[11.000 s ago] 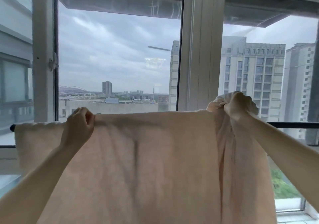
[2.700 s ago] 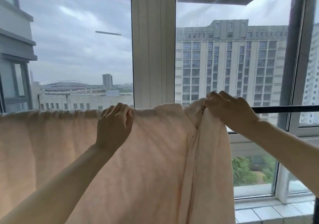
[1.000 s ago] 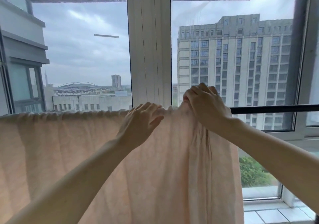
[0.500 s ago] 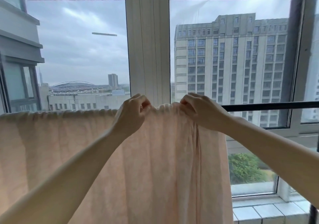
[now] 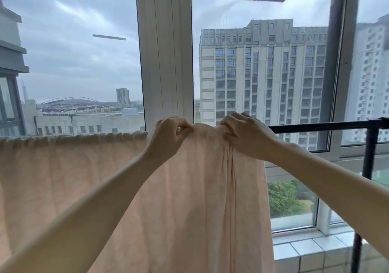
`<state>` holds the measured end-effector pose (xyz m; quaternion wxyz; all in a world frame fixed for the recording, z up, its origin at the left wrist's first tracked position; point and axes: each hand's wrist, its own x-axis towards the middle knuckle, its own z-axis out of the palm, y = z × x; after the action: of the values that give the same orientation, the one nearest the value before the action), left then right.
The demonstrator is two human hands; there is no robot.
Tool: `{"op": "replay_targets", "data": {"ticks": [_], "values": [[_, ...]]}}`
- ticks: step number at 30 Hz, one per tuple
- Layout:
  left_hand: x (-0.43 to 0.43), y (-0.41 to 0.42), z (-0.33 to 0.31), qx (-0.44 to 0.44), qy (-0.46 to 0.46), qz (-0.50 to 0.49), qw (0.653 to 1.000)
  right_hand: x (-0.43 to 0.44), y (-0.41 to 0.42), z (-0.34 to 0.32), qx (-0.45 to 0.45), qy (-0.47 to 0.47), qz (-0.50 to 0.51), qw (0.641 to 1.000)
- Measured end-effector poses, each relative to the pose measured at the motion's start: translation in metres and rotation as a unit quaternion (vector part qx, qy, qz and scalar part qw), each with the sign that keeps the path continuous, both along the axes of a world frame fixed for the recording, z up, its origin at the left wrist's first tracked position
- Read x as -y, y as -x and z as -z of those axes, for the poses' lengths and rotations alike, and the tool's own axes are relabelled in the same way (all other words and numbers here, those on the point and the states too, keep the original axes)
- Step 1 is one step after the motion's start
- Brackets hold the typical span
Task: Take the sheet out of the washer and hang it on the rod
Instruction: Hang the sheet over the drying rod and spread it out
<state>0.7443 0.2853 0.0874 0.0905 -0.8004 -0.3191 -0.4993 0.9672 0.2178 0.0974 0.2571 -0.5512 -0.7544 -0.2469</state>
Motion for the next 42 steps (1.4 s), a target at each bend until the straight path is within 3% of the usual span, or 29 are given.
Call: {"op": "replay_targets", "data": {"ticks": [4, 9, 21, 30, 35, 39, 42], "values": [[-0.006, 0.009, 0.005, 0.016, -0.020, -0.045, 0.999, -0.001, -0.006, 0.001, 0.002, -0.021, 0.010, 1.000], [-0.004, 0.009, 0.005, 0.009, -0.043, -0.031, 0.999, 0.000, -0.011, 0.004, -0.008, -0.026, 0.004, 1.000], [-0.011, 0.005, 0.005, 0.020, -0.048, -0.037, 0.998, 0.004, -0.034, -0.001, -0.125, -0.008, -0.004, 0.992], [-0.007, -0.005, 0.005, 0.010, -0.060, -0.024, 0.998, 0.012, -0.051, -0.002, -0.126, -0.052, 0.049, 0.990], [-0.012, 0.001, 0.007, 0.022, -0.059, -0.036, 0.997, 0.012, -0.089, 0.001, -0.102, -0.065, 0.156, 0.980], [-0.011, 0.002, 0.008, 0.017, -0.065, -0.044, 0.997, 0.018, -0.101, 0.009, -0.054, -0.085, 0.175, 0.979], [-0.012, -0.001, 0.007, 0.010, -0.045, -0.058, 0.997, 0.016, -0.098, 0.009, -0.073, -0.094, 0.181, 0.976]]}}
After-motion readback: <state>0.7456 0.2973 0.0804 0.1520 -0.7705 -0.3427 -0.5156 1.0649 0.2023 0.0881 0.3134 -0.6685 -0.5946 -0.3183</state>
